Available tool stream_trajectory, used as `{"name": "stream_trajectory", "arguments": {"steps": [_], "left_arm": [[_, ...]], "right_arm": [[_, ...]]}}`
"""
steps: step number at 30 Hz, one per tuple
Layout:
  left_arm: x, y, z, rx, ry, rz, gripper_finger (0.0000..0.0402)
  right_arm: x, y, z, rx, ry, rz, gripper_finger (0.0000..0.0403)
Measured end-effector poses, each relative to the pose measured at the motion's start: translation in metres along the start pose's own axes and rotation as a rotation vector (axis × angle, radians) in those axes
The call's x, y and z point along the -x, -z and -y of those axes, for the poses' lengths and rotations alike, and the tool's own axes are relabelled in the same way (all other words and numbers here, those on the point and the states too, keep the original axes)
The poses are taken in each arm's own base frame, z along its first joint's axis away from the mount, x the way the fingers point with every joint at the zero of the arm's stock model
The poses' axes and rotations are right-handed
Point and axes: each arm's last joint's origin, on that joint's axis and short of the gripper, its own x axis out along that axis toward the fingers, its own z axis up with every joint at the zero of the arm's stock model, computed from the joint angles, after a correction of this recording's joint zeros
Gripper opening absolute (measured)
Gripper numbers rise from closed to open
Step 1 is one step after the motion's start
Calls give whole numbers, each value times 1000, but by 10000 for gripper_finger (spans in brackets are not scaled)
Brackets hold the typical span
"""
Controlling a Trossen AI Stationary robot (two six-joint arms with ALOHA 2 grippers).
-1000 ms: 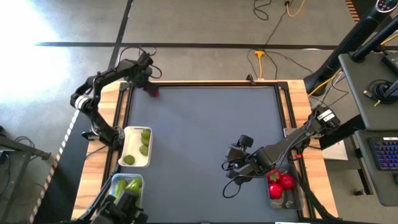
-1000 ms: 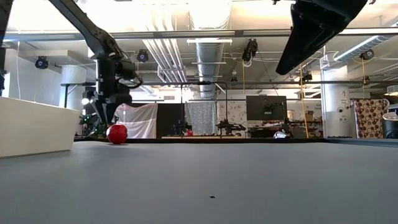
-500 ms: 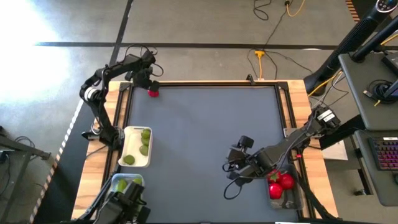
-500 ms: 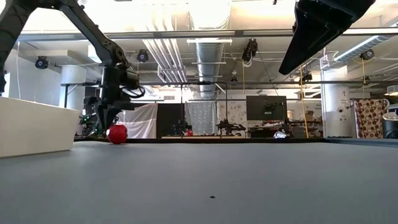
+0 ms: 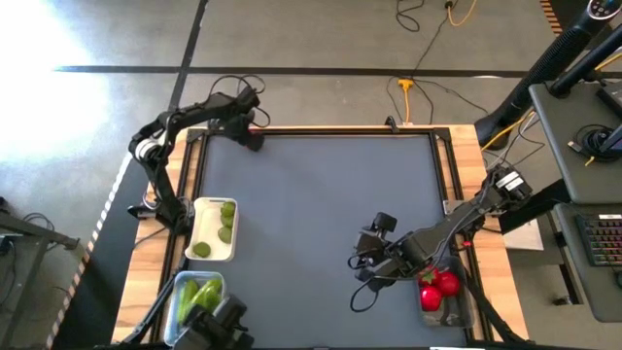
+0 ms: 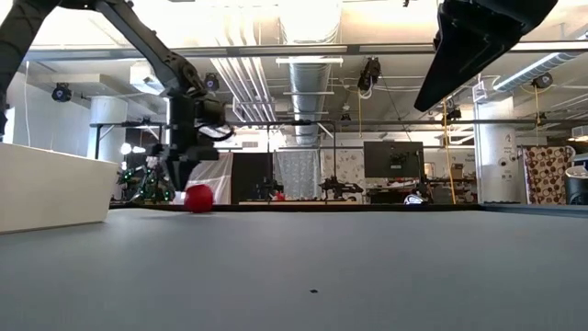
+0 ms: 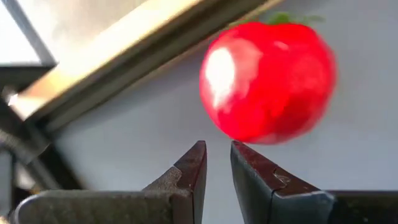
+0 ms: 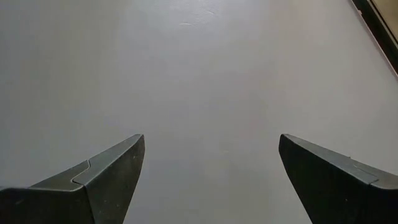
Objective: Sort produce into baskets
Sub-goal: Put the red tomato into the black bin
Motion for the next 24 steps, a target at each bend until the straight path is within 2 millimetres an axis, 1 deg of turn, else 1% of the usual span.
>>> {"name": "stream_trajectory", "arguments": {"steps": [2,5,13,17,24], "left_arm": [[1,-4,6,12,10,47,57],[5,-10,7,33,16,94,57],[6,-16,-6,103,12,132,57],[0,-12,-7,118,9,110,57],[-4,-6,4,95,16,84,57]], "right_arm": [[0,0,0,0,0,-1,364],[0,0,0,0,-1,-1,364],[-2,2,0,5,-1,-11,364],[-3,5,1,11,5,-17,364],[-6,8,1,14,8,-20,364]]}}
